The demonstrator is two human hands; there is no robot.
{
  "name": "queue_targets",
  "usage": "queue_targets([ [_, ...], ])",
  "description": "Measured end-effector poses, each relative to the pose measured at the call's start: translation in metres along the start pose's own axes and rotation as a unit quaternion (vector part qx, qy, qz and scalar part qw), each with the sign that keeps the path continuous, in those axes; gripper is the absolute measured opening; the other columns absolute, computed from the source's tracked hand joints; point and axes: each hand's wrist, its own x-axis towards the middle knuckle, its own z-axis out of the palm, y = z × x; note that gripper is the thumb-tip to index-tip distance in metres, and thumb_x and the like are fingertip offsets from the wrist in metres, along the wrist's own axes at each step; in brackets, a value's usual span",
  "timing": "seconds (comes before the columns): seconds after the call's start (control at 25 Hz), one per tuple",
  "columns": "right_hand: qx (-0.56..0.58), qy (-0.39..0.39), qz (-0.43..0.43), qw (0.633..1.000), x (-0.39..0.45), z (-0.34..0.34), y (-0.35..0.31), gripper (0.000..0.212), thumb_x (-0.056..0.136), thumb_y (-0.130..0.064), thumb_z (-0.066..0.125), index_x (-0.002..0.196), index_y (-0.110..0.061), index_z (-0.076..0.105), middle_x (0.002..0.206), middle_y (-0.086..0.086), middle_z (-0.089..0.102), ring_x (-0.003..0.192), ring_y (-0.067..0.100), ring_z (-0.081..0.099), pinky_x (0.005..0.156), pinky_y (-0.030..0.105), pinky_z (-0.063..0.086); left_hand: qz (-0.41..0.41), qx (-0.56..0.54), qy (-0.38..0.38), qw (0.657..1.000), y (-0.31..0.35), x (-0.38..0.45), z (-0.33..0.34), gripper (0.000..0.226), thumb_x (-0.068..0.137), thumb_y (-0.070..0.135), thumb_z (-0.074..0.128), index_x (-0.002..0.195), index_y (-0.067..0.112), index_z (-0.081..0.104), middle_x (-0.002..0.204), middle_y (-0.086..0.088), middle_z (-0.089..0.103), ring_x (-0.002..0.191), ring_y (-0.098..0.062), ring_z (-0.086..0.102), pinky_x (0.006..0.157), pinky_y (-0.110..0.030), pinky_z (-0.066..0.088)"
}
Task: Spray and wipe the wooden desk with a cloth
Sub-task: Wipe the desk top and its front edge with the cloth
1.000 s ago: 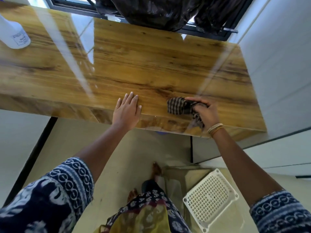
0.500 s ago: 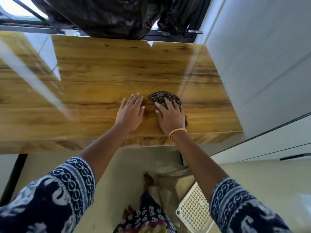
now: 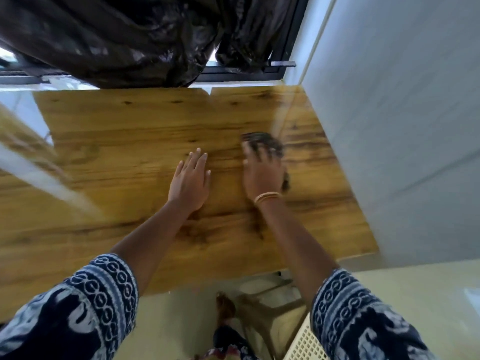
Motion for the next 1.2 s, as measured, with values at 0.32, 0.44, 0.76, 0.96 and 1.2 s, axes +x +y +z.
queue_targets([
  [0.32,-0.024,-0.029,0.049,0.998,0.144,0.016,0.042,0.046,0.099,-0.038,0.037,0.145,-0.04,0.042,0.157,0.004,0.036,0.144,0.035,0.027,0.114,0.061,0.021,-0.043,0.051,0.003,0.998,0.006,0.091,0.014,0.057,0.103,0.034,0.029,0.155,0.012,0.02,0.164,-0.007,0.014,0.151,-0.022,0.011,0.122,-0.043,0.011],
  [0.44,-0.021,0.003,0.225,0.974,0.17,0.011,0.085,0.047,0.099,-0.036,0.039,0.145,-0.034,0.045,0.156,0.007,0.037,0.143,0.036,0.03,0.114,0.06,0.02,-0.04,0.073,-0.004,0.997,0.009,0.121,0.018,0.058,0.104,0.037,0.023,0.156,0.014,0.014,0.165,-0.004,0.009,0.152,-0.021,0.007,0.123,-0.042,0.009],
  [0.76,-0.006,-0.044,-0.095,0.994,0.215,0.043,-0.024,0.043,0.099,-0.034,0.039,0.141,-0.031,0.05,0.148,0.005,0.046,0.138,0.032,0.039,0.112,0.059,0.03,-0.024,0.073,0.005,0.997,0.014,0.192,0.026,0.056,0.103,0.035,0.024,0.155,0.016,0.019,0.164,0.0,0.014,0.151,-0.016,0.01,0.121,-0.042,0.013],
  [0.96,-0.071,-0.04,0.168,0.982,0.279,0.022,0.065,0.051,0.1,-0.031,0.033,0.15,-0.024,0.035,0.157,0.011,0.031,0.141,0.036,0.03,0.112,0.058,0.027,-0.016,0.071,0.009,0.997,0.013,0.191,0.027,0.056,0.103,0.035,0.024,0.156,0.017,0.018,0.164,0.0,0.014,0.151,-0.016,0.01,0.122,-0.043,0.013],
  [1.2,-0.09,-0.076,0.238,0.964,0.248,0.017,0.064,0.059,0.101,-0.037,0.031,0.156,-0.019,0.021,0.161,0.013,0.022,0.145,0.037,0.024,0.112,0.06,0.025,0.08,0.074,-0.017,0.994,0.012,0.191,0.024,0.052,0.104,0.03,0.027,0.155,0.021,0.022,0.163,0.004,0.017,0.151,-0.016,0.011,0.122,-0.044,0.013],
])
